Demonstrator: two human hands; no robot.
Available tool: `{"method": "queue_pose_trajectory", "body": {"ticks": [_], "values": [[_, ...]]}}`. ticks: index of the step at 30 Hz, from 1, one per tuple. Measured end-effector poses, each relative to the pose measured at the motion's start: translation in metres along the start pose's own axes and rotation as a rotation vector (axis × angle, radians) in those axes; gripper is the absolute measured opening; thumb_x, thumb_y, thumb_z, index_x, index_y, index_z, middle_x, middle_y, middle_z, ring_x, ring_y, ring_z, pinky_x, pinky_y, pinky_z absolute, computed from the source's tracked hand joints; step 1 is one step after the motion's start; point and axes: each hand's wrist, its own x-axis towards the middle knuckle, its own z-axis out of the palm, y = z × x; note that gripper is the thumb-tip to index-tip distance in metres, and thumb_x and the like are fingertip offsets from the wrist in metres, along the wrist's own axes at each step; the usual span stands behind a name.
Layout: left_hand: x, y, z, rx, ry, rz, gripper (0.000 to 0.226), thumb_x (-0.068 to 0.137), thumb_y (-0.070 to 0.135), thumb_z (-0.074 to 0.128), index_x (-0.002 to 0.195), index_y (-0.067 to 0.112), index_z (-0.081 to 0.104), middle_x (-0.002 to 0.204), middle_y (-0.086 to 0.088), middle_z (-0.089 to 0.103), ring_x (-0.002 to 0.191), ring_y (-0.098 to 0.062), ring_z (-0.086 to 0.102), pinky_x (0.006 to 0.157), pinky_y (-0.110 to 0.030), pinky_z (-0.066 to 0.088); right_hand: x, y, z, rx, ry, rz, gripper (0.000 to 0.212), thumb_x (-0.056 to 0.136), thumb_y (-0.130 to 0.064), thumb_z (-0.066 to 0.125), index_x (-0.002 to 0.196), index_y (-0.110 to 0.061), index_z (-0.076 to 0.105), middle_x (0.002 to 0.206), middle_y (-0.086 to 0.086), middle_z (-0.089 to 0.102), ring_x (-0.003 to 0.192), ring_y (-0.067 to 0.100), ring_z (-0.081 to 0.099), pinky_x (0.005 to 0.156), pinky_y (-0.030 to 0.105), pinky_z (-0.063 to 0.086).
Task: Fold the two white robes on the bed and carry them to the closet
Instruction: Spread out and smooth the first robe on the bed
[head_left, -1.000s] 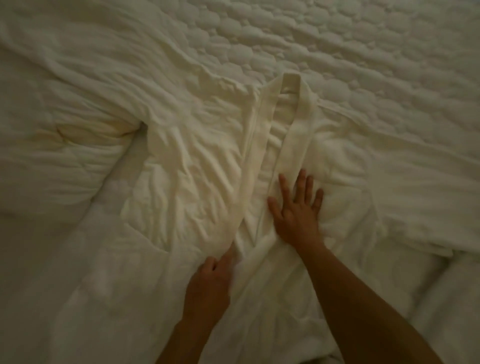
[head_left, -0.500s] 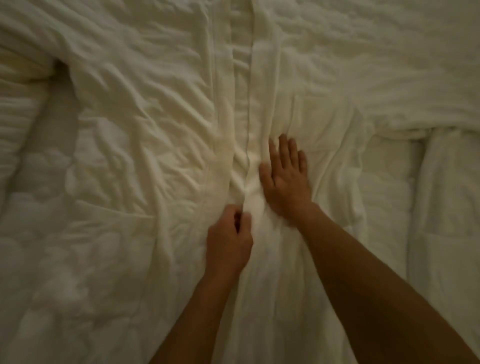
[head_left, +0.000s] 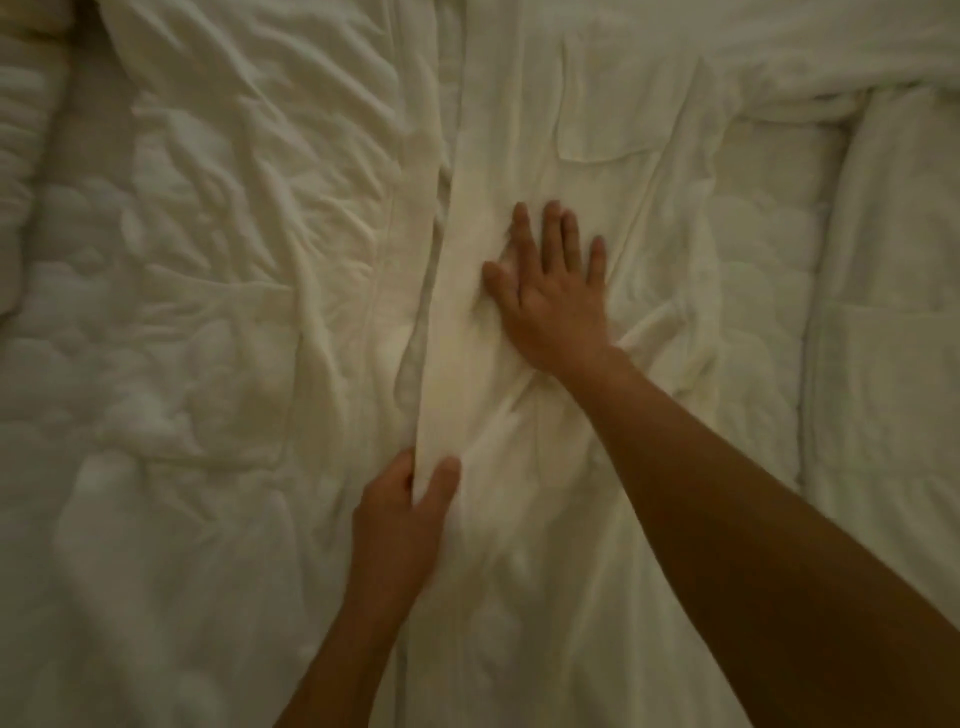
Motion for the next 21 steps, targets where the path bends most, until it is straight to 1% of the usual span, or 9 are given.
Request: {"method": "queue_pose_trajectory", "body": {"ticks": [2, 4, 6, 9, 11, 14, 16, 19, 21], "values": [[-0.028, -0.030, -0.008, -0.053, -0.097, -0.102, 0.012, 0.087, 0.037, 0.073, 0.095, 0.028, 0.073, 0.073, 0.009, 0.072, 0.065, 0.000, 0.067, 0.059, -0.015, 0.053, -0.032, 0.002, 0.003, -0.019, -0.059, -0.042, 0.073, 0.100, -0.063, 0.015, 0.160, -0.028, -0.006, 0.167, 0.010, -0.013, 0.154, 0.025, -0.013, 0.123, 0.050, -0.011], [-0.063, -0.055, -0.013, -0.117, -0.157, -0.192, 0.010, 0.080, 0.033, 0.079, 0.081, 0.025, 0.073, 0.065, -0.002, 0.069, 0.057, -0.010, 0.062, 0.053, -0.021, 0.049, -0.070, 0.007, 0.006, -0.028, -0.027, -0.098, 0.070, 0.102, -0.059, 0.021, 0.161, -0.026, 0.004, 0.168, 0.013, -0.007, 0.155, 0.028, -0.009, 0.123, 0.052, -0.006], [-0.094, -0.070, -0.012, -0.131, -0.179, -0.238, 0.014, 0.076, 0.035, 0.081, 0.086, 0.029, 0.074, 0.076, 0.004, 0.075, 0.069, -0.011, 0.069, 0.063, -0.023, 0.053, -0.113, 0.014, 0.014, -0.034, 0.045, -0.138, 0.065, 0.104, -0.054, 0.028, 0.160, -0.025, 0.015, 0.167, 0.017, 0.002, 0.155, 0.032, -0.001, 0.123, 0.055, 0.000], [-0.119, -0.077, 0.000, -0.028, -0.144, -0.199, 0.024, 0.082, 0.041, 0.077, 0.102, 0.030, 0.068, 0.096, 0.016, 0.074, 0.090, -0.006, 0.069, 0.083, -0.027, 0.054, -0.185, 0.028, 0.033, -0.035, 0.034, -0.170, 0.064, 0.104, -0.052, 0.034, 0.160, -0.027, 0.016, 0.167, 0.017, 0.005, 0.155, 0.031, 0.000, 0.123, 0.057, 0.004], [-0.126, -0.080, 0.004, 0.069, -0.043, -0.179, 0.031, 0.090, 0.041, 0.068, 0.116, 0.024, 0.065, 0.107, 0.009, 0.067, 0.100, -0.017, 0.063, 0.089, -0.031, 0.048, -0.227, 0.039, 0.042, 0.010, 0.028, -0.152, 0.066, 0.104, -0.049, 0.038, 0.160, -0.026, 0.014, 0.168, 0.016, 0.003, 0.155, 0.031, -0.001, 0.123, 0.056, 0.004], [-0.130, -0.098, -0.001, 0.107, 0.157, -0.243, 0.038, 0.093, 0.041, 0.064, 0.118, 0.012, 0.066, 0.115, -0.013, 0.069, 0.107, -0.034, 0.062, 0.091, -0.038, 0.046, -0.296, 0.066, 0.055, 0.098, 0.046, 0.021, 0.065, 0.103, -0.044, 0.041, 0.160, -0.024, 0.017, 0.168, 0.013, 0.003, 0.155, 0.028, 0.000, 0.124, 0.054, 0.003], [-0.132, -0.106, -0.010, 0.134, 0.225, -0.269, 0.038, 0.092, 0.042, 0.066, 0.114, 0.011, 0.069, 0.113, -0.018, 0.070, 0.105, -0.038, 0.062, 0.091, -0.041, 0.046, -0.346, 0.087, 0.063, 0.123, 0.058, 0.152, 0.064, 0.102, -0.044, 0.039, 0.160, -0.022, 0.020, 0.168, 0.012, 0.006, 0.155, 0.028, 0.004, 0.123, 0.054, 0.012], [-0.133, -0.107, -0.018, 0.127, 0.209, -0.262, 0.038, 0.090, 0.044, 0.068, 0.105, 0.010, 0.070, 0.103, -0.015, 0.069, 0.100, -0.037, 0.062, 0.083, -0.038, 0.043, -0.403, 0.099, 0.069, 0.172, 0.085, 0.291, 0.067, 0.099, -0.046, 0.045, 0.156, -0.015, 0.031, 0.162, 0.017, 0.026, 0.149, 0.033, 0.027, 0.117, 0.052, 0.032], [-0.137, -0.110, -0.018, 0.130, 0.125, -0.233, 0.037, 0.088, 0.047, 0.069, 0.106, 0.014, 0.067, 0.101, -0.009, 0.069, 0.098, -0.033, 0.063, 0.080, -0.035, 0.043, -0.417, 0.094, 0.065, 0.296, 0.097, 0.573, 0.074, 0.095, -0.057, 0.048, 0.153, -0.014, 0.033, 0.151, 0.020, 0.039, 0.137, 0.037, 0.039, 0.111, 0.053, 0.038]]}}
